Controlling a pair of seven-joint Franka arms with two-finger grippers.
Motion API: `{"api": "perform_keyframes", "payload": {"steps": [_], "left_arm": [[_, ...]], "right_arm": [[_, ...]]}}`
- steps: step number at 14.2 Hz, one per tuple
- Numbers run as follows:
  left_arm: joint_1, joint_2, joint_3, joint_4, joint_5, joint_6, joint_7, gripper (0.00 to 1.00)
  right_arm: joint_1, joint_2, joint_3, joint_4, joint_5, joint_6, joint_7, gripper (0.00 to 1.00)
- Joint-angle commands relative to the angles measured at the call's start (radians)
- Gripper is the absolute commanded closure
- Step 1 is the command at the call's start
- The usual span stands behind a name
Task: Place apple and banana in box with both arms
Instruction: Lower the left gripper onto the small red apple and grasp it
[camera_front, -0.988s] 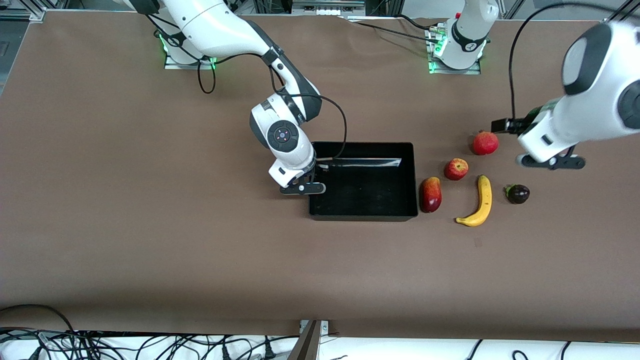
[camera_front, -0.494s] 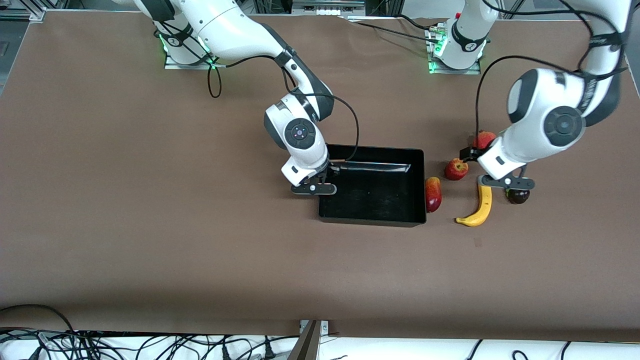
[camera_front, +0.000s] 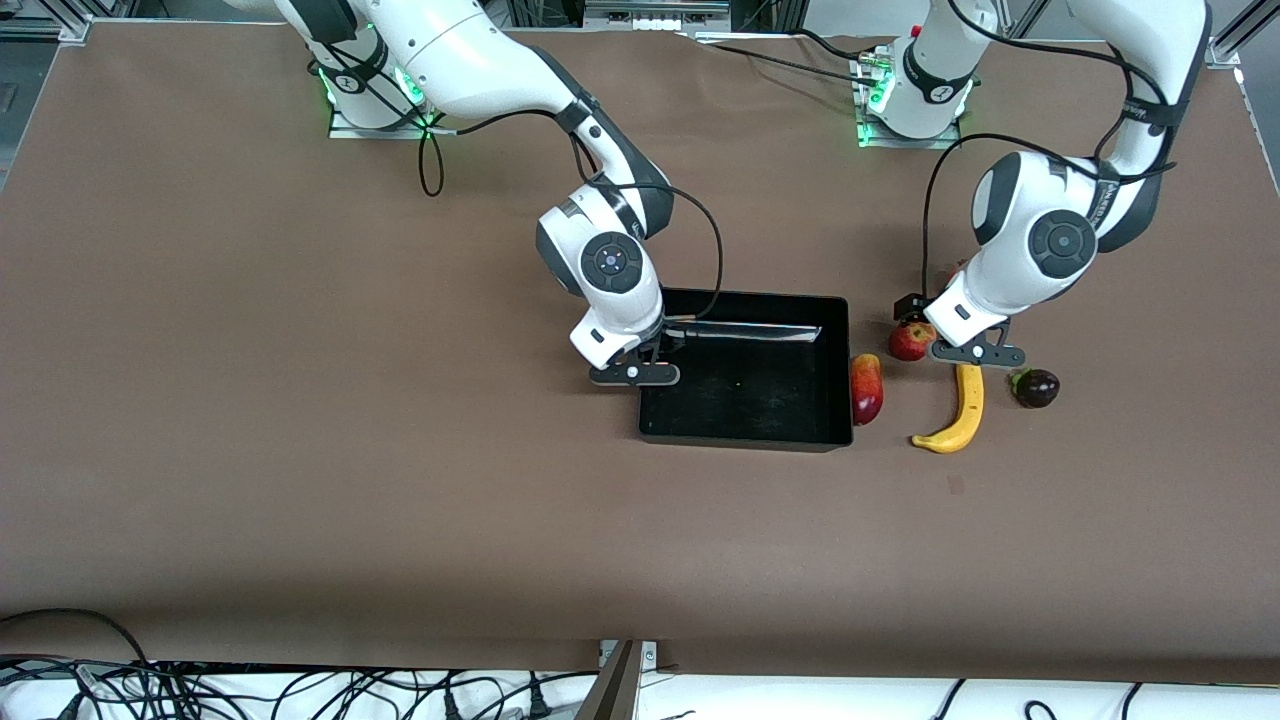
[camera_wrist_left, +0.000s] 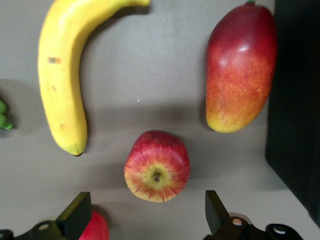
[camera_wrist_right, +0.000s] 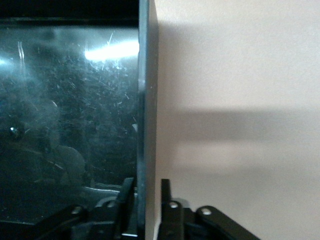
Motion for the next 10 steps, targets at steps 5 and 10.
{"api": "perform_keyframes", "payload": {"steps": [5,10], "left_arm": [[0.002,0.133,-0.003,-0.011,-0.011,0.171,0.022,0.0],[0.001,0.104,-0.01,0.02,-0.011,0.095,0.039,1.0]], "right_arm": [[0.005,-0.072,-0.03,0.035,-0.024,-0.12,0.008,0.0],[0.003,-0.223,-0.16,0.035,-0.024,-0.272,-0.064,0.0]]}}
